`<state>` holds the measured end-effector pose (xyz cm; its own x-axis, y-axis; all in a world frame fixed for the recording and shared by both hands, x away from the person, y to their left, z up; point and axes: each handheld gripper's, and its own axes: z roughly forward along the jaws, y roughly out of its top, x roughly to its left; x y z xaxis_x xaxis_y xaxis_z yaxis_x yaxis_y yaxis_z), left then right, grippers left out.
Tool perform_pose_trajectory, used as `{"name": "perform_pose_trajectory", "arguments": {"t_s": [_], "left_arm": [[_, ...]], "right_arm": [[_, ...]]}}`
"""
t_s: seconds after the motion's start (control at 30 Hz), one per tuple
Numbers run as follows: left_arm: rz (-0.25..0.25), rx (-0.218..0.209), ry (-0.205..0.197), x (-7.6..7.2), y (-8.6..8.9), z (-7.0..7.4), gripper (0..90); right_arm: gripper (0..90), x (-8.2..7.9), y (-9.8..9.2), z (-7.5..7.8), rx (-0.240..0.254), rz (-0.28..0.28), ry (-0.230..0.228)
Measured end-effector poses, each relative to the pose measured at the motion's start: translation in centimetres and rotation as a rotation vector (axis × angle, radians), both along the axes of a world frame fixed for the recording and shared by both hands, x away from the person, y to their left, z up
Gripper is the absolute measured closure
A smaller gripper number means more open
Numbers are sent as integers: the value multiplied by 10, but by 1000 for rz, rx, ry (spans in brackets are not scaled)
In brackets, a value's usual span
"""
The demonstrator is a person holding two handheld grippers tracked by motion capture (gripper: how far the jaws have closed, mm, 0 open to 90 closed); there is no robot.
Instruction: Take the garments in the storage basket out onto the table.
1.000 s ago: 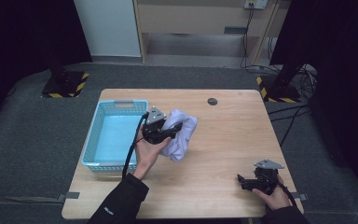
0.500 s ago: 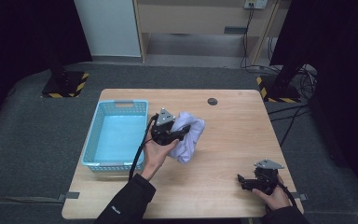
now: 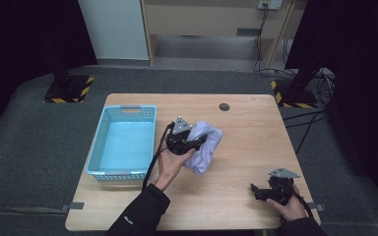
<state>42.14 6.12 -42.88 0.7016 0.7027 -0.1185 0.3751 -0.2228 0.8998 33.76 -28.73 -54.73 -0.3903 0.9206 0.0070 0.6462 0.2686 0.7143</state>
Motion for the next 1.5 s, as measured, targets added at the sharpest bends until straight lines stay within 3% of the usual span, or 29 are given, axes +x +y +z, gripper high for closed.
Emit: {"name": "perform_pose_trajectory", "arguments": {"t_s": [0.57,1.5], "left_arm": [[-6,22,12,11,-17,-14,570],[-5,67,87,23,-30,-56,561]], "right_arm": [[4,0,0,0,0,0,0],[4,0,0,0,-1,2,-1]]}}
